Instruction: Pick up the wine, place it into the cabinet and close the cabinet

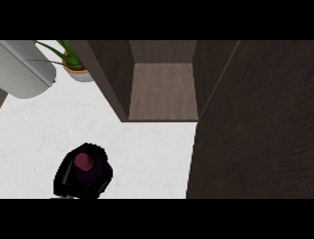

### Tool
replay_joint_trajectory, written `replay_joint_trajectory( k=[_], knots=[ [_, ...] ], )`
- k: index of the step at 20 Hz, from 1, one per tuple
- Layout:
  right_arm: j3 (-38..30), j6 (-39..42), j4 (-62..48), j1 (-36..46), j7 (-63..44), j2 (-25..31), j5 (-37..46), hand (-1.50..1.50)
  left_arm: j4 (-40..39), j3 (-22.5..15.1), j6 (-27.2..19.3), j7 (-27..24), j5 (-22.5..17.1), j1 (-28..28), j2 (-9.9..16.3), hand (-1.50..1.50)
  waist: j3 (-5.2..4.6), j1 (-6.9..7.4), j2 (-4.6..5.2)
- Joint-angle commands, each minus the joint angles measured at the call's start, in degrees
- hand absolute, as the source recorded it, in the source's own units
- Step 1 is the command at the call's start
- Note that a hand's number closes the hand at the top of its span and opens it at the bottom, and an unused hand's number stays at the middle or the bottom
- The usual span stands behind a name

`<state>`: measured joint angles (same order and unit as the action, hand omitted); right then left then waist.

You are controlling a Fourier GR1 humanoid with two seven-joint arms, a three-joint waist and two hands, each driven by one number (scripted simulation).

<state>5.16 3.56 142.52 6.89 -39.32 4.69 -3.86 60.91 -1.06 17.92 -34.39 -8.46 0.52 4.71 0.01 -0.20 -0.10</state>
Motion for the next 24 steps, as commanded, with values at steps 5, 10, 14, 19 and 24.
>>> replay_joint_trajectory(
  k=[5, 10, 14, 19, 24],
  knots=[
    [-2.76, 0.87, 6.23, -0.92, -2.35, 1.03, -6.17, -1.5, -2.88, 7.98, -2.39, -1.06, -1.41, 3.16, 6.78, 1.5, 0.0, -0.03, 0.03],
    [0.38, 1.84, 4.02, -4.07, 1.54, -0.69, -3.14, -1.5, 2.41, 8.96, -3.82, -3.7, -1.3, 1.43, 7.07, 1.5, 0.01, 0.24, -0.01],
    [0.12, 1.41, 5.45, -2.94, -0.01, -0.39, -2.99, -1.5, 5.09, 9.04, -7.26, -6.13, -0.22, 2.09, 5.2, 1.5, 0.0, 0.22, -0.02],
    [-0.22, -0.27, 8.42, -2.96, -3.26, -0.97, -3.5, -1.5, 17.61, 7.22, -3.73, 3.52, -5.78, -0.72, 3.94, 1.5, 0.0, 0.24, -0.12],
    [1.38, 0.6, 4.47, -3.17, -0.47, -1.65, -1.74, -1.5, 33.05, 3.97, -5.4, 16.14, -8.74, -3.86, 2.89, 1.5, 0.03, 0.5, -0.11]
  ],
)
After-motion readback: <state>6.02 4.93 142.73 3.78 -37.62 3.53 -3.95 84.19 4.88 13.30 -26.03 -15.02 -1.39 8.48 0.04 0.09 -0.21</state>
